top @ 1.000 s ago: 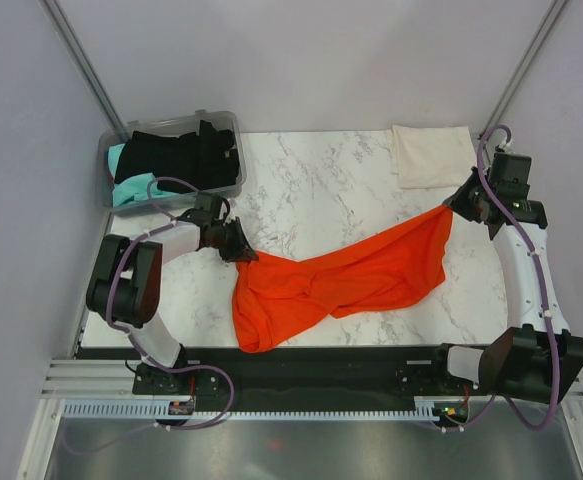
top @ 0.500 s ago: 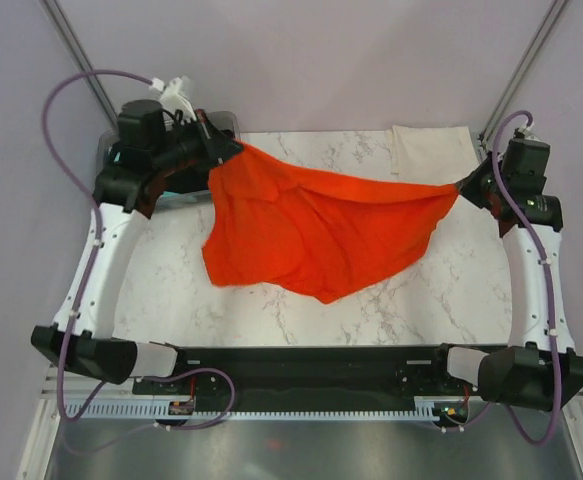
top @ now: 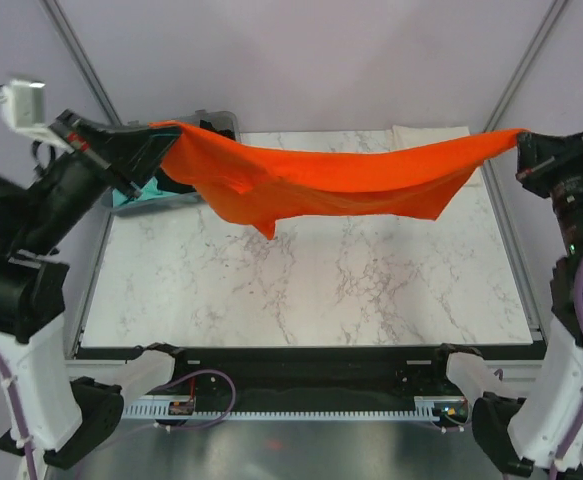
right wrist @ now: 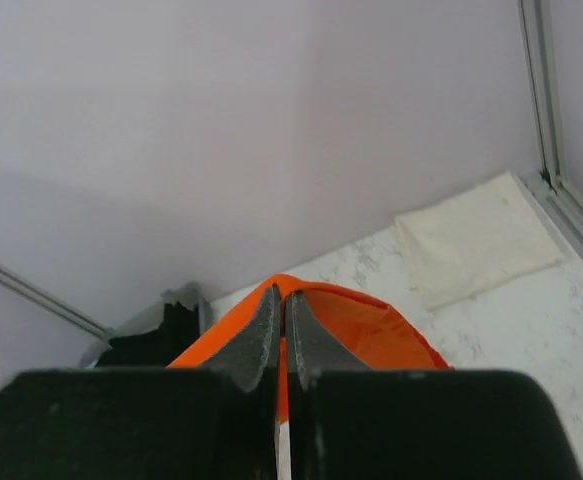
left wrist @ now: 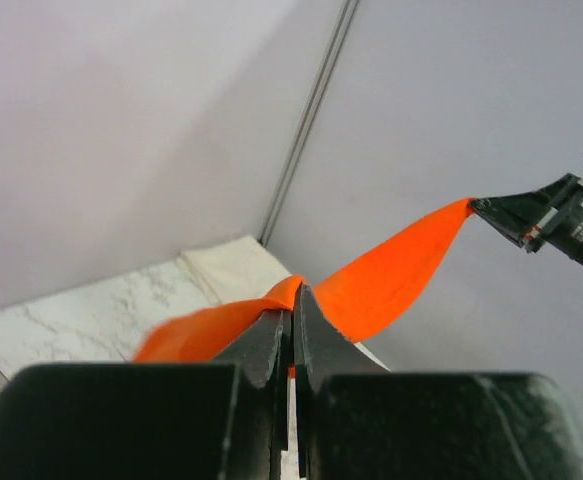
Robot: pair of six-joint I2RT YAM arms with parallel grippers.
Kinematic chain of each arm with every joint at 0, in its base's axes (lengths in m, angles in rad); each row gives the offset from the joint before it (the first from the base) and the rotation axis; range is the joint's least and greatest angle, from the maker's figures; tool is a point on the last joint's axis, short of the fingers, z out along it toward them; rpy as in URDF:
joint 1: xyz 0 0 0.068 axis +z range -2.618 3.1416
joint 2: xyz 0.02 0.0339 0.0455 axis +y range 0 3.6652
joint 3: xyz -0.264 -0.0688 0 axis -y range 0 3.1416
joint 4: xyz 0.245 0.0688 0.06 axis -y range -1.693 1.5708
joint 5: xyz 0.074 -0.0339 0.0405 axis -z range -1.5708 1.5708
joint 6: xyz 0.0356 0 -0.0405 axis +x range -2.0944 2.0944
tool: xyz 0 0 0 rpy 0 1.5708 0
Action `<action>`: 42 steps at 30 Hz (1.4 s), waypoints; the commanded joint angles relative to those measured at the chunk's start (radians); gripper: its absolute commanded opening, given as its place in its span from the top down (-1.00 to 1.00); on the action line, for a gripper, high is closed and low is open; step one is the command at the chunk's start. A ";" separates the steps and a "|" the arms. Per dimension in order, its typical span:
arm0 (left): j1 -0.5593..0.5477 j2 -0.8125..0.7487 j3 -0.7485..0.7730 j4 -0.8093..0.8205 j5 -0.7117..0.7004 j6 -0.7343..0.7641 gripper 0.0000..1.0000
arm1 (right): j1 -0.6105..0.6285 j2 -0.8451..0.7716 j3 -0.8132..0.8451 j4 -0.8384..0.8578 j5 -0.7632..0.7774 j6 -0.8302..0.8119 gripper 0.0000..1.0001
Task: Fold and stack the t-shirts
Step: Flatten the tshirt out
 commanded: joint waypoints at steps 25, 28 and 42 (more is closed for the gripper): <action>-0.070 -0.045 -0.832 0.441 -0.252 0.172 0.95 | 0.004 -0.132 -0.835 0.380 0.006 0.052 1.00; -0.070 0.083 -1.019 0.709 -0.278 0.198 0.95 | 0.004 -0.002 -0.963 0.544 0.031 -0.006 1.00; -0.074 0.678 -0.897 1.015 -0.143 0.069 0.95 | 0.003 0.550 -0.840 0.733 0.152 -0.126 1.00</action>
